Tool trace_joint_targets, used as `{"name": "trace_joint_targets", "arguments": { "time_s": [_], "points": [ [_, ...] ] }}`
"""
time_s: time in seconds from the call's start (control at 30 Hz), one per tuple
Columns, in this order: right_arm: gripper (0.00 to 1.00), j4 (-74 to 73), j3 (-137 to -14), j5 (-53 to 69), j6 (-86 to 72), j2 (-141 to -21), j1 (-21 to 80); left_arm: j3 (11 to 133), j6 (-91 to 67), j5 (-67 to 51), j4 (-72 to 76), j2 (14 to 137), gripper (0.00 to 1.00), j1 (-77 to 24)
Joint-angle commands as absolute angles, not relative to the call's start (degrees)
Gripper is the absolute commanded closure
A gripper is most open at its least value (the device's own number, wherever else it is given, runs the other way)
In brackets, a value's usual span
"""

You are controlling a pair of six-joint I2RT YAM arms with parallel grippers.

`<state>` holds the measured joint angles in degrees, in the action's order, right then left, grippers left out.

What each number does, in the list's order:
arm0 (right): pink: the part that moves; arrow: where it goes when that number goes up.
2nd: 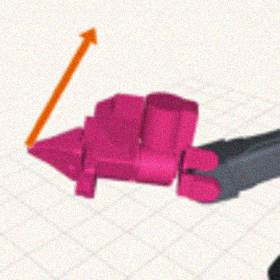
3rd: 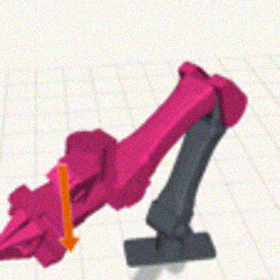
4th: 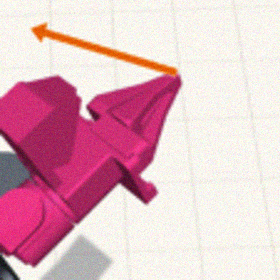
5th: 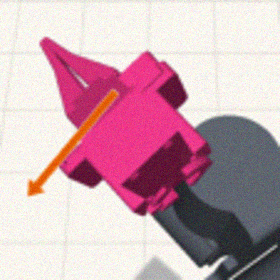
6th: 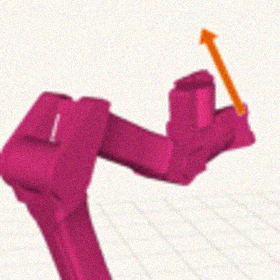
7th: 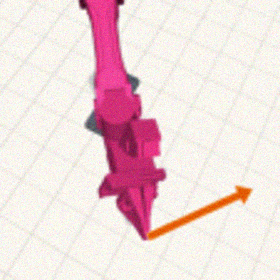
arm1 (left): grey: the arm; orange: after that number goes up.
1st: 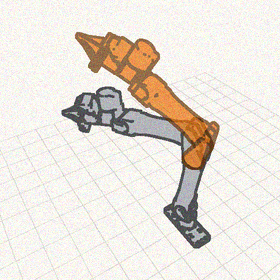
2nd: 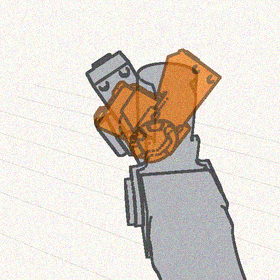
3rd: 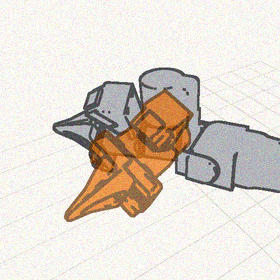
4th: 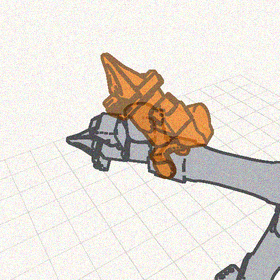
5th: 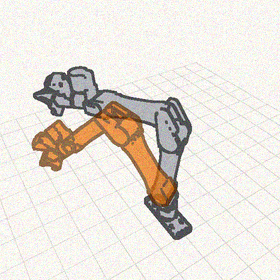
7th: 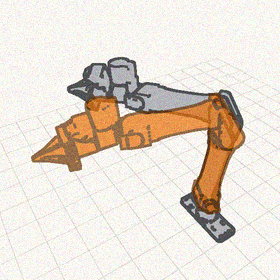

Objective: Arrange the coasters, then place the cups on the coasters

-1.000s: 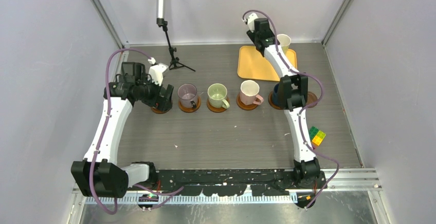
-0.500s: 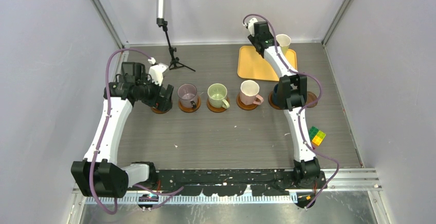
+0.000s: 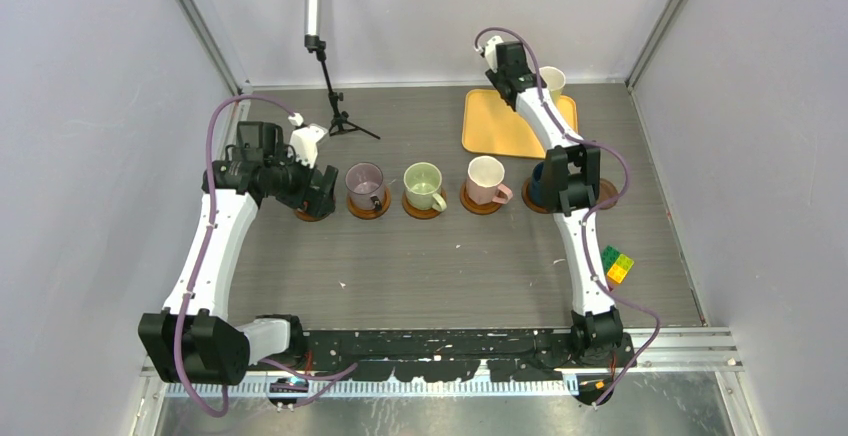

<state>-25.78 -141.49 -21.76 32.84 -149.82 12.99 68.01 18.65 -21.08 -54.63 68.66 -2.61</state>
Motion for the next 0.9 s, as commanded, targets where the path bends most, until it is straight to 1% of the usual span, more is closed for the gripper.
{"name": "trace_joint_targets", "arguments": {
  "time_s": [0.0, 0.23, 0.4, 0.87],
  "points": [
    [0.49, -28.85, -140.28, -21.22, 32.27, -143.50, 12.68, 67.78, 19.34, -22.61, -53.31, 68.04, 0.00, -2.72],
    [0.54, -30.23, -137.84, -20.25, 32.78, -141.46, 12.16, 67.82, 19.39, -22.67, -53.46, 67.96, 0.00, -2.79],
    [0.55, -31.10, -136.30, -19.25, 33.12, -140.01, 11.87, 67.85, 19.35, -22.76, -53.47, 67.96, 0.00, -2.77],
    [0.56, -32.25, -132.21, -16.52, 34.75, -136.01, 10.51, 67.84, 18.89, -23.31, -53.38, 67.85, 0.00, -2.78]
  ]
}}
